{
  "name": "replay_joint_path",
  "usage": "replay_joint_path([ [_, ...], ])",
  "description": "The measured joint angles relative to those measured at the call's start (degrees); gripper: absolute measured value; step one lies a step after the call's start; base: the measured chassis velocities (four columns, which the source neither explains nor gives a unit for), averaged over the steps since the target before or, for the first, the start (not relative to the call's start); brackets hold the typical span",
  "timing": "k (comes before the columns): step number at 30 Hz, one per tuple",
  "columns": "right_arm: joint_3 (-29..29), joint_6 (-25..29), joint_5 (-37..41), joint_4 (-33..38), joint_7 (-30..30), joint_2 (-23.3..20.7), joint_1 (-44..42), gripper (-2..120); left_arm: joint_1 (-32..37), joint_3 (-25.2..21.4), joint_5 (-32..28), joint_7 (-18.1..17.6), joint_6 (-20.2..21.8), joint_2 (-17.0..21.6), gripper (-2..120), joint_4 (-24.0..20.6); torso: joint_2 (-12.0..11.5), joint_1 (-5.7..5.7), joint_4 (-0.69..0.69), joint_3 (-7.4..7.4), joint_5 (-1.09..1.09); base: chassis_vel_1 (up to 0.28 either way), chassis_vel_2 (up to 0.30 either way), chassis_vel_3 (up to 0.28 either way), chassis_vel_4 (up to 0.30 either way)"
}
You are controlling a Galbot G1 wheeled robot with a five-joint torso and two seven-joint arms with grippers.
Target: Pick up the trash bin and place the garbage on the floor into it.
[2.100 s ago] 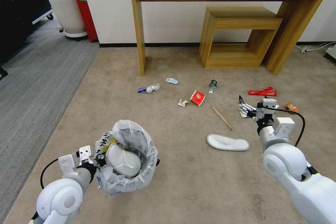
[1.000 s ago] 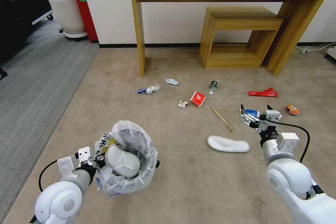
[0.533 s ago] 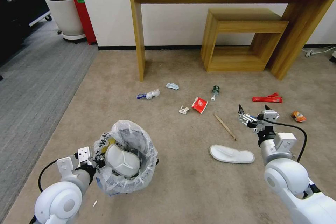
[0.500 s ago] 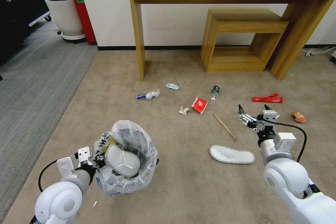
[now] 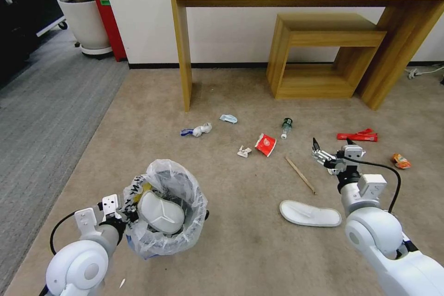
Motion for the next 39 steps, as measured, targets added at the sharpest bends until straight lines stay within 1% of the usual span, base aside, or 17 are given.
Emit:
replay_joint_path([
  [11,-0.8,0.2,-0.2,-1.0,-0.1,0.2,0.8,100,-0.2,0.0,-0.1,0.0,0.0,0.1,0,0.5,0.0,0.0,0.0,0.0,0.01,-0.095,0.089,0.097,-0.099],
  [13,-1.1,0.3,-0.3,-1.2,-0.1,0.2,1.1,100,-0.3,0.1,-0.1,0.0,-0.1,0.1,0,0.7,0.0,0.0,-0.01,0.0,-0.02,-0.101,0.098,0.096,-0.108],
  [16,-1.5,0.5,-0.4,-1.6,-0.1,0.4,1.4,100,-0.5,0.1,-0.2,0.0,-0.1,0.2,0,0.9,0.0,0.0,0.0,0.0,0.02,-0.087,0.091,0.086,-0.081],
  [19,-1.8,0.7,-0.5,-1.8,0.0,0.4,1.6,100,-0.8,0.3,-0.2,0.0,-0.1,0.2,0,1.2,0.0,0.0,0.01,0.0,-0.01,-0.062,0.095,0.085,-0.076],
  [30,-2.4,1.5,-0.7,-2.6,0.1,0.6,2.3,100,-1.6,0.8,-0.3,0.0,-0.2,0.2,0,2.3,0.0,-0.01,0.0,0.0,0.0,-0.082,0.07,0.078,-0.073],
  [39,-3.2,1.6,-0.7,-3.4,0.1,0.8,3.2,100,-2.0,0.9,-0.5,0.0,-0.3,0.3,0,2.9,0.0,-0.01,0.0,0.0,0.0,-0.018,0.021,0.011,-0.017],
])
